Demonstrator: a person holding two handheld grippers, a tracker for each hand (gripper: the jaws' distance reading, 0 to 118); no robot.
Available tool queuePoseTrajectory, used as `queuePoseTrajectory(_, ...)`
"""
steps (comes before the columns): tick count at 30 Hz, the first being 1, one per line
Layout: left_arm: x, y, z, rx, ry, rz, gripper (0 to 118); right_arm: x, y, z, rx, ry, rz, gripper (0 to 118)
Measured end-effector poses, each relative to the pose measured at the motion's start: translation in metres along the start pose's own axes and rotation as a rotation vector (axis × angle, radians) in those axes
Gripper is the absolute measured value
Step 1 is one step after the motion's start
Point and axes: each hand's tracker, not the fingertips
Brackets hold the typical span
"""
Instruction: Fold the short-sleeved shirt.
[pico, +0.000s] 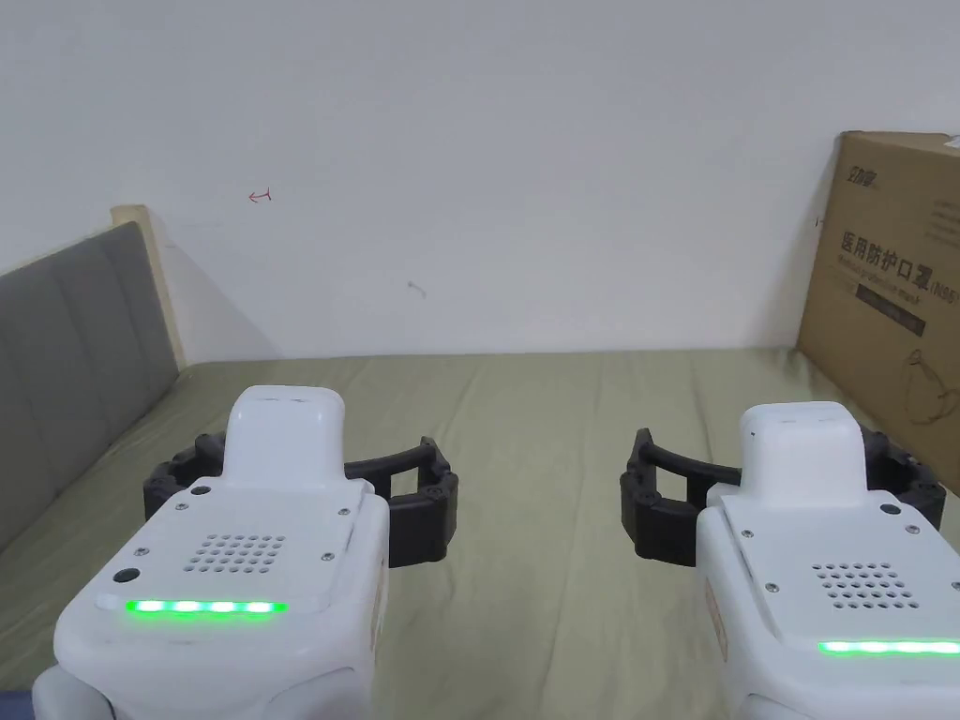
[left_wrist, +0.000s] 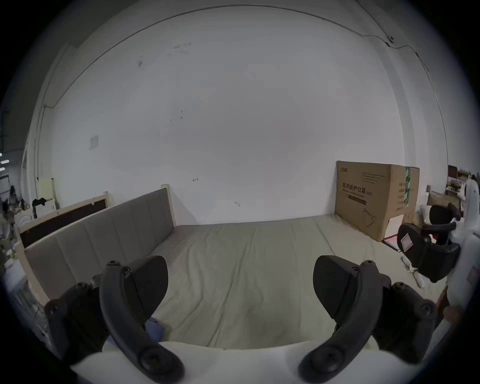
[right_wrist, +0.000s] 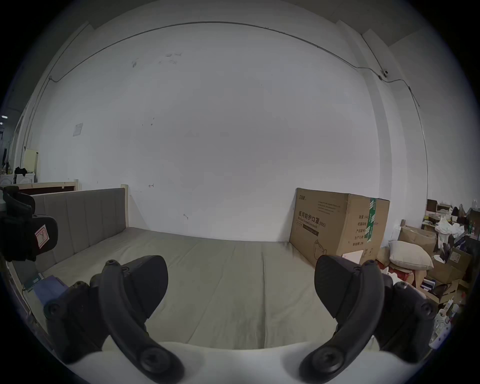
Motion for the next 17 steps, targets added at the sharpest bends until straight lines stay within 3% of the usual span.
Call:
queuePoseTrajectory(7,-0.0013,0.0005,0.0004,-0.012,-0.006,0.054,114,-0.0003,0.0018,-0.0002,-0.004,-0.001,-0.006,114)
queuePoseTrajectory(17,0.0008,-0.0045,0.0003,0.001,0.034,0.021,114,0.0006,0.0016,-0.0013,-0.008,0.004,-0.011,114)
